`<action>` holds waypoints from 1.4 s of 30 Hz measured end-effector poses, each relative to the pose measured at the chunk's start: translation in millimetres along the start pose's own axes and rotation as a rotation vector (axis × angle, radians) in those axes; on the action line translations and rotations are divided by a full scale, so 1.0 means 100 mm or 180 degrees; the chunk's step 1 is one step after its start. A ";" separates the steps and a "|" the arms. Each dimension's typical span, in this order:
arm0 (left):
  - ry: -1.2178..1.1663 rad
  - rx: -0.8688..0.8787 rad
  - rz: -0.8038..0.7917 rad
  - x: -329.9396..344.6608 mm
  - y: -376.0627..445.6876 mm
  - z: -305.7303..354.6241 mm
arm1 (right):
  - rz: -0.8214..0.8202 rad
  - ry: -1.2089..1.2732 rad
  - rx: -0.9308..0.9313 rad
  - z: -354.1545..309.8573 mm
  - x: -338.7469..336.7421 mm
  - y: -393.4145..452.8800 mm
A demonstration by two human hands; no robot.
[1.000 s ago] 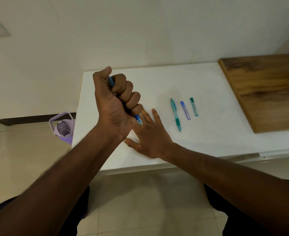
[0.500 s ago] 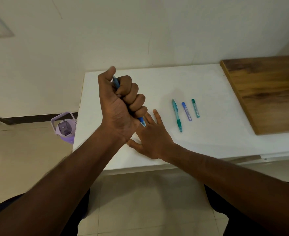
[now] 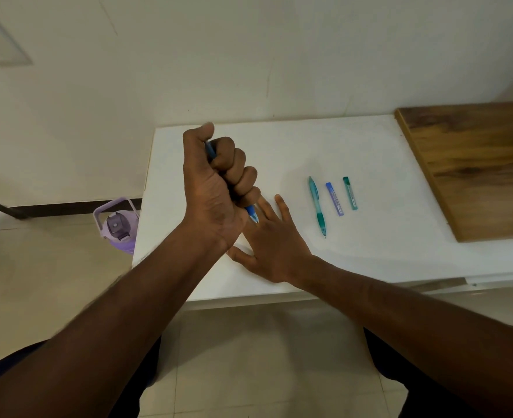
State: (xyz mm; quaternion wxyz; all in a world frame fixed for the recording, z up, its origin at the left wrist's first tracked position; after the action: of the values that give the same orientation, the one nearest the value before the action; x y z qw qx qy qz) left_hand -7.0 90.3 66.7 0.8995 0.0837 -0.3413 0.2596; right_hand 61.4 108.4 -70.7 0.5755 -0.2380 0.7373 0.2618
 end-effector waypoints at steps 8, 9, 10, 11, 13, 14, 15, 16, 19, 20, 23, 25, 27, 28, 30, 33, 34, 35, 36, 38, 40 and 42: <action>-0.0091 -0.0033 0.0058 -0.02 0.01 0.01 | -0.0022 -0.0019 -0.0010 0.00 0.01 0.01; -0.0111 -0.0045 0.0050 -0.02 0.01 0.01 | -0.0034 -0.0023 -0.0010 0.00 0.01 0.01; -0.0108 -0.0049 0.0048 -0.02 0.01 0.01 | -0.0044 -0.0018 -0.0010 0.00 0.01 0.01; -0.0072 -0.0035 0.0046 -0.02 0.01 0.02 | -0.0049 -0.0014 -0.0009 0.00 0.01 0.00; 0.0009 0.0014 0.0008 -0.01 0.01 0.03 | -0.0042 -0.0025 0.0001 0.00 0.01 0.01; 0.0005 0.0021 -0.0023 0.00 0.01 0.04 | -0.0024 -0.0033 0.0001 0.00 0.01 0.00; -0.0029 0.0008 -0.0051 0.01 0.01 0.04 | 0.0006 -0.0039 -0.0005 0.00 0.00 0.00; -0.0066 -0.0013 -0.0074 0.02 0.01 0.03 | 0.0040 -0.0041 -0.0013 0.00 0.00 0.00; 0.0032 0.0014 -0.0079 0.02 0.00 0.03 | 0.0094 -0.0049 -0.0029 0.00 0.00 0.01; 0.0086 0.0036 -0.0074 0.01 -0.01 0.03 | 0.0102 -0.0055 -0.0030 0.00 0.01 0.01; 0.0034 0.0046 -0.0021 0.00 0.00 0.03 | 0.0110 -0.0079 -0.0036 0.01 0.03 0.01; -0.0008 0.0060 -0.0008 0.00 0.00 0.04 | 0.0117 -0.0069 -0.0043 0.01 0.05 0.02; 0.0040 0.0097 0.0016 -0.02 0.01 0.05 | 0.0146 -0.0053 -0.0058 0.01 0.05 0.02; 0.0049 0.0105 0.0033 -0.03 0.02 0.05 | 0.0165 -0.0045 -0.0068 0.01 0.05 0.02; -0.0026 0.0085 0.0072 -0.04 0.02 0.05 | 0.0172 -0.0024 -0.0081 0.01 0.06 0.02; -0.0106 0.0074 0.0106 -0.06 0.03 0.06 | 0.0062 -0.0018 -0.0054 0.02 0.07 0.02; -0.0085 0.0083 0.0116 -0.07 0.04 0.07 | 0.0004 -0.0020 -0.0038 0.02 0.08 0.02; -0.0084 0.0074 0.0120 -0.07 0.04 0.07 | -0.0042 -0.0024 -0.0029 0.02 0.08 0.02; -0.0124 0.0040 0.0125 -0.08 0.04 0.07 | -0.0070 -0.0026 -0.0026 0.02 0.09 0.02; -0.0244 -0.0030 0.0157 -0.08 0.04 0.06 | -0.0099 -0.0024 -0.0026 0.02 0.08 0.02; -0.0225 -0.0009 0.0217 -0.10 0.05 0.06 | -0.0136 -0.0046 -0.0025 0.03 0.09 0.02; -0.0154 0.0032 0.0245 -0.11 0.06 0.07 | -0.0165 -0.0061 -0.0028 0.03 0.10 0.02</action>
State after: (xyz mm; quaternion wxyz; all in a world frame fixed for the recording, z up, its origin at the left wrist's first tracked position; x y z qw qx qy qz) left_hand -21.3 88.3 64.2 0.8799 0.0813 -0.3645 0.2937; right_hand 59.8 111.3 -80.3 0.5880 -0.2570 0.7242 0.2524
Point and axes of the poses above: each hand's wrist, its own y-axis towards the middle knuckle, its own x-axis out of the palm, z = x × y, the point moved 8 cm from there along y, towards the middle knuckle, and after that the axes turned 14 degrees about x, right-handed, at the moved point
